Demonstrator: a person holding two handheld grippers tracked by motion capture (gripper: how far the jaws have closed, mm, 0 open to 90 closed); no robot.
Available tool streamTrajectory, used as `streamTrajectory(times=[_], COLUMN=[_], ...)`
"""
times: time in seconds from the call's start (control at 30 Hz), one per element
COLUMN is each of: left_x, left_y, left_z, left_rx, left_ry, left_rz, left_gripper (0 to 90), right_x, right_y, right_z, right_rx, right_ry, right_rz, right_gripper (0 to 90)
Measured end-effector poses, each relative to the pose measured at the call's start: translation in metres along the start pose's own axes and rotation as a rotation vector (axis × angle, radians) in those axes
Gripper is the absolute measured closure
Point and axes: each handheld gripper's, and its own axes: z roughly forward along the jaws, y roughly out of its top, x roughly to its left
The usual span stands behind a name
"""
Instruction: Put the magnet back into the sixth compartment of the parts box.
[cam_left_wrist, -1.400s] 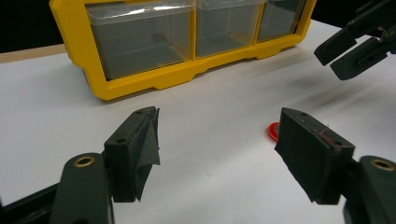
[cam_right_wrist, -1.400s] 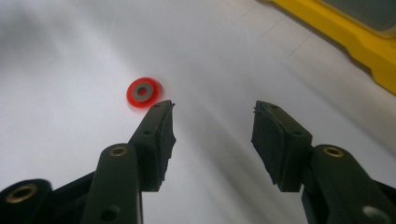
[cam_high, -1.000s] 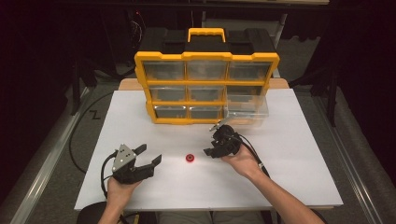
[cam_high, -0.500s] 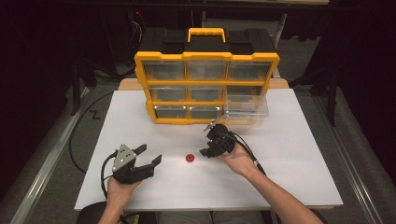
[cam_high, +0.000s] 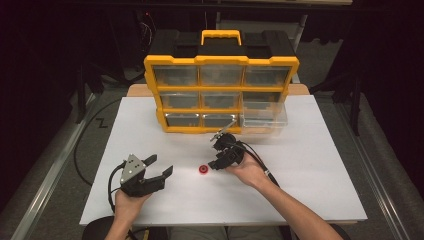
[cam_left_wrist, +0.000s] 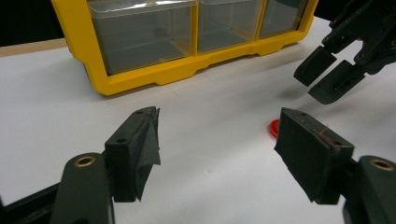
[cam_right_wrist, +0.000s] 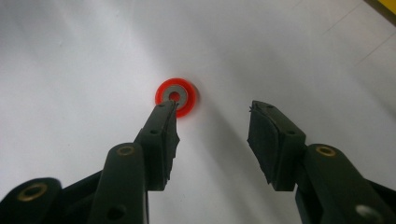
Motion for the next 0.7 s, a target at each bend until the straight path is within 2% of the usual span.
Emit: streamTrajectory(times=[0.7], left_x=[0.001], left_y=[0.000], left_z=[-0.001], left_rx=[-0.002], left_ry=[0.000], left_rz=[0.000], left_gripper=[30.3], right_x=[0.018], right_y=[0.019], right_z=[0.022], right_rx=[0.079], right_ry=[0.026], right_rz=[-0.028], right_gripper=[55.0])
